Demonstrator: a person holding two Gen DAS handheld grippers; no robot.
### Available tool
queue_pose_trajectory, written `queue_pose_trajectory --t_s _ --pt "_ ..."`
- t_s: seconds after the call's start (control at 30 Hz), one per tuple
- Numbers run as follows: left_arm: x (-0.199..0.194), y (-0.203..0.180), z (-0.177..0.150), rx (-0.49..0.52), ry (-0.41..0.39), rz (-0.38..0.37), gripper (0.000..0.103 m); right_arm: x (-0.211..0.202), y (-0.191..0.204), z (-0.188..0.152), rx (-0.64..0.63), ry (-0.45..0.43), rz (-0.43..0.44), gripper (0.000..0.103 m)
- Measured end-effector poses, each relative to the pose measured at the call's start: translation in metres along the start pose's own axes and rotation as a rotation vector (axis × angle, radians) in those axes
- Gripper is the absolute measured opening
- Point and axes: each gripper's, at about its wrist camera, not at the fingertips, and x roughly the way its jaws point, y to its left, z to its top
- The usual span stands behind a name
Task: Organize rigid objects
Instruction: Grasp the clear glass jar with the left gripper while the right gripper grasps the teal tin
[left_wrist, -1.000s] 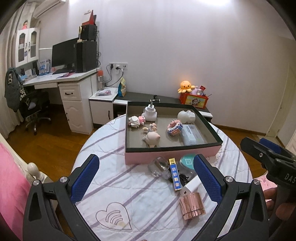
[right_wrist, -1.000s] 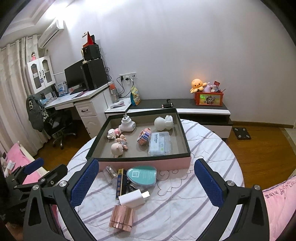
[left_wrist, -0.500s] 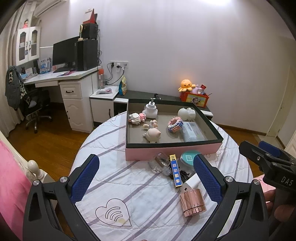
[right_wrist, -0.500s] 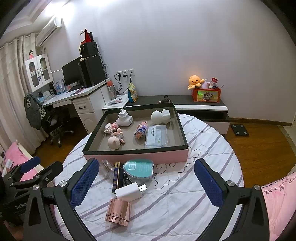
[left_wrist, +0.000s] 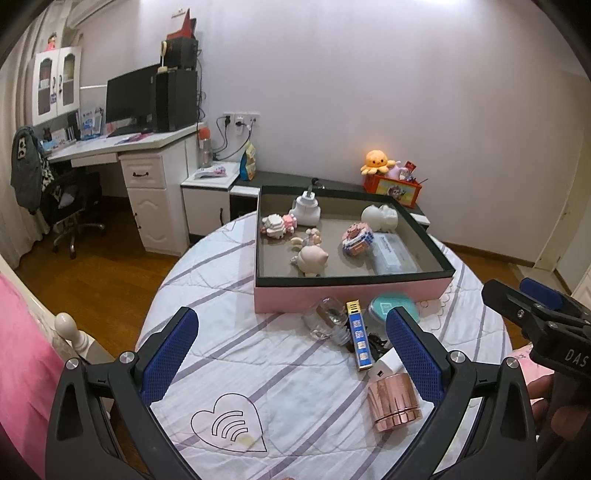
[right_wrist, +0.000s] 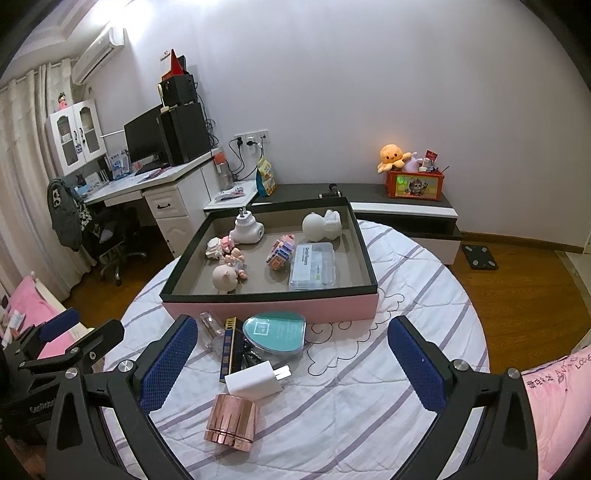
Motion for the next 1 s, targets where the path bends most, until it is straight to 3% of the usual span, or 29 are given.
queue_pose_trajectory --t_s 0.67,1.0 --pt "0.087 -0.002 -0.018 0.006 0.175 0.008 0.103 0.089 -0.009 -0.018 -0.008 0.213 0.030 0.103" --pt "0.110 0.010 -0.020 -0.021 0.214 0.021 0.103 0.132 -0.007 -0.020 -0.013 0.302 0.088 0.103"
